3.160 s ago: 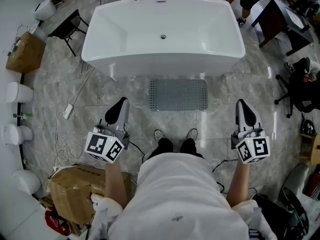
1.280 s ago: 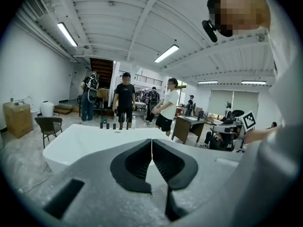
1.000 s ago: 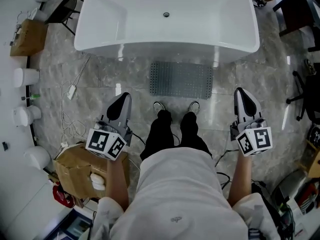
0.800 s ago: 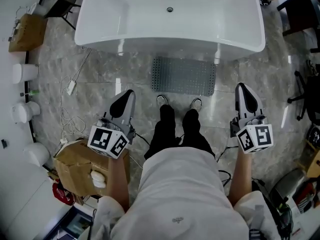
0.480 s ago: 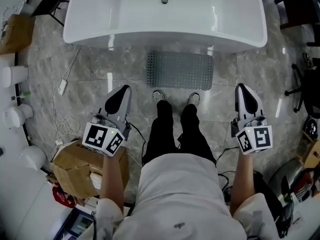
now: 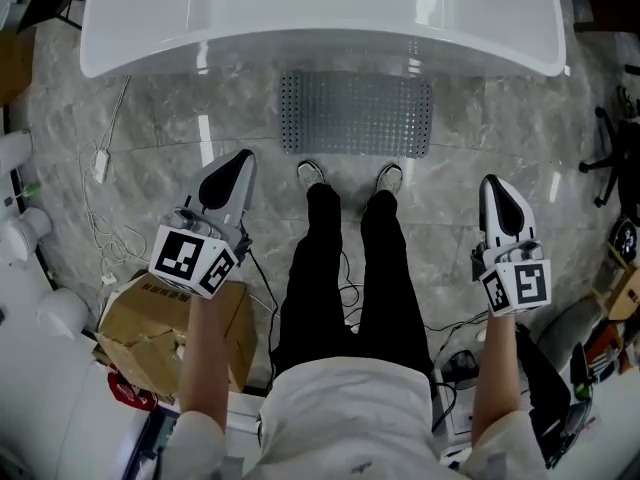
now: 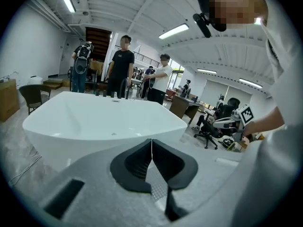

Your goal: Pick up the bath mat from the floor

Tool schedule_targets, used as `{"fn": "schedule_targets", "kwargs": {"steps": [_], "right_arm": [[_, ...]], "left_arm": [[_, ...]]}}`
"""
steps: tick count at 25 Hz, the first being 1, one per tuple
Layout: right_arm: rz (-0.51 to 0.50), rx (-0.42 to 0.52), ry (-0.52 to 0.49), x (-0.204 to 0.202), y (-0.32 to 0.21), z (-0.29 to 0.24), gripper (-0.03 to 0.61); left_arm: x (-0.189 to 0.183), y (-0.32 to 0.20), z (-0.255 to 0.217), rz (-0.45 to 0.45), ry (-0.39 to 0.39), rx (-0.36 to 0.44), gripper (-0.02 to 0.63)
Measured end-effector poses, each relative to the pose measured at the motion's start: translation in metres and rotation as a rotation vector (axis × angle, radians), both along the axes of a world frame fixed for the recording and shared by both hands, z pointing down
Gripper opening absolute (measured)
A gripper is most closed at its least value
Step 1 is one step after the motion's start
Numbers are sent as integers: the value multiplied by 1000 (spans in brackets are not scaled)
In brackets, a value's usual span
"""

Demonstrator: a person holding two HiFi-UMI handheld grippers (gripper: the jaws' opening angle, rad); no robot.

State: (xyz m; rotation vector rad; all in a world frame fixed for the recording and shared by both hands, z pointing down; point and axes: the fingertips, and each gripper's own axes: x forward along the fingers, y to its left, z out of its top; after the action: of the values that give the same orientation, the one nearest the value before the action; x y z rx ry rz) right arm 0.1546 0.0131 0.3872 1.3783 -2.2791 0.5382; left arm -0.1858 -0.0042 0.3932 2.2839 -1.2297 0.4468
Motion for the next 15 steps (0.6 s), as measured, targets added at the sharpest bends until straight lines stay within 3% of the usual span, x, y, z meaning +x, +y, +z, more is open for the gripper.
{"fn": "schedule_targets", "kwargs": {"steps": [6, 15], "right_arm": [[-1, -110, 40, 15, -6, 105, 8], [9, -263, 116, 58, -18, 267, 8]], "left_arm": [[-8, -7, 107, -10, -14, -102, 15], [-23, -4, 258, -124, 34, -301, 15]]}}
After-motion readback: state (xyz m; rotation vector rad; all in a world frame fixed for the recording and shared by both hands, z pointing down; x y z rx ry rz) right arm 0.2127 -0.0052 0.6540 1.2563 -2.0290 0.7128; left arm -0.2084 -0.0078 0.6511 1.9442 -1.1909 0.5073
